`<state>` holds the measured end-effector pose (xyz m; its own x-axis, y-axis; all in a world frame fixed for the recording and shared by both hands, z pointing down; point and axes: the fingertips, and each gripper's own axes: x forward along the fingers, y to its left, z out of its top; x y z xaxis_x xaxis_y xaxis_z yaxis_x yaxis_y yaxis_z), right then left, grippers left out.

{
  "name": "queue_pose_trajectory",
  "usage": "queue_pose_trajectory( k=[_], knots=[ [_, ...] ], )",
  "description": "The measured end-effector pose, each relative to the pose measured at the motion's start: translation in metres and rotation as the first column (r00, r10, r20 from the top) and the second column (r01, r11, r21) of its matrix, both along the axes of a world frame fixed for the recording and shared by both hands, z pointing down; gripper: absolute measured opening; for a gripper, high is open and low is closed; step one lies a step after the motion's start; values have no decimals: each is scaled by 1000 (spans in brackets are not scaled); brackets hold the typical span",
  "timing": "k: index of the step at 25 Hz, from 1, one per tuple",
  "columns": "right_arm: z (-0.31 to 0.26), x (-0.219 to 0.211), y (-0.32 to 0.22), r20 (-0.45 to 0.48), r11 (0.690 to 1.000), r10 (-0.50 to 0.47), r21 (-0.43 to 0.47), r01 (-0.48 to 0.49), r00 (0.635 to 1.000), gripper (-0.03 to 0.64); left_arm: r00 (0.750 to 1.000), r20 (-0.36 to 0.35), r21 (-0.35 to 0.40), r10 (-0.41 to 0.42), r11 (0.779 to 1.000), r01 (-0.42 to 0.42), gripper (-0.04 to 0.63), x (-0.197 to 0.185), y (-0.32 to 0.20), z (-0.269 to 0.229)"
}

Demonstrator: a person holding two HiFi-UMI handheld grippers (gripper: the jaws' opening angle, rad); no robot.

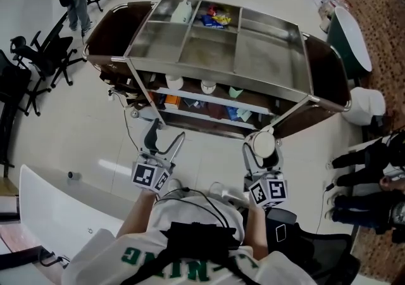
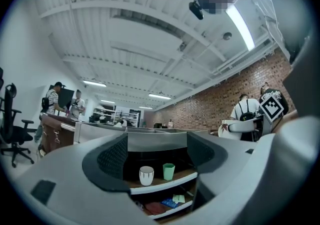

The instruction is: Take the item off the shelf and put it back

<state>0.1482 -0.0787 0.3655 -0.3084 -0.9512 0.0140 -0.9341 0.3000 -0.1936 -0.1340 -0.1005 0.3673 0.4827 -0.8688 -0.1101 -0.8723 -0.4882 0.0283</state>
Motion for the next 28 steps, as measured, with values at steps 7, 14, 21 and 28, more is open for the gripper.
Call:
queue_pose_trajectory(
  k=[7, 14, 21, 28],
  knots=[
    [7, 9, -1, -5, 1000, 18, -17, -18, 1000, 414, 1000, 2, -9, 23, 1000, -23, 356, 8, -1, 3],
    [20, 11, 1, -5, 999, 29, -44, -29, 1000, 414, 999, 7, -28, 45, 999, -45, 345, 15, -1, 10],
    [51, 12, -11, -35, 996, 24, -90, -27, 999, 414, 995, 45, -73, 85, 994, -81, 345, 33, -14, 26],
    [115, 10, -44, -71, 991, -10, -130, 1, 997, 414, 992, 42, -109, 120, 987, -115, 345, 57, -46, 65]
  ],
)
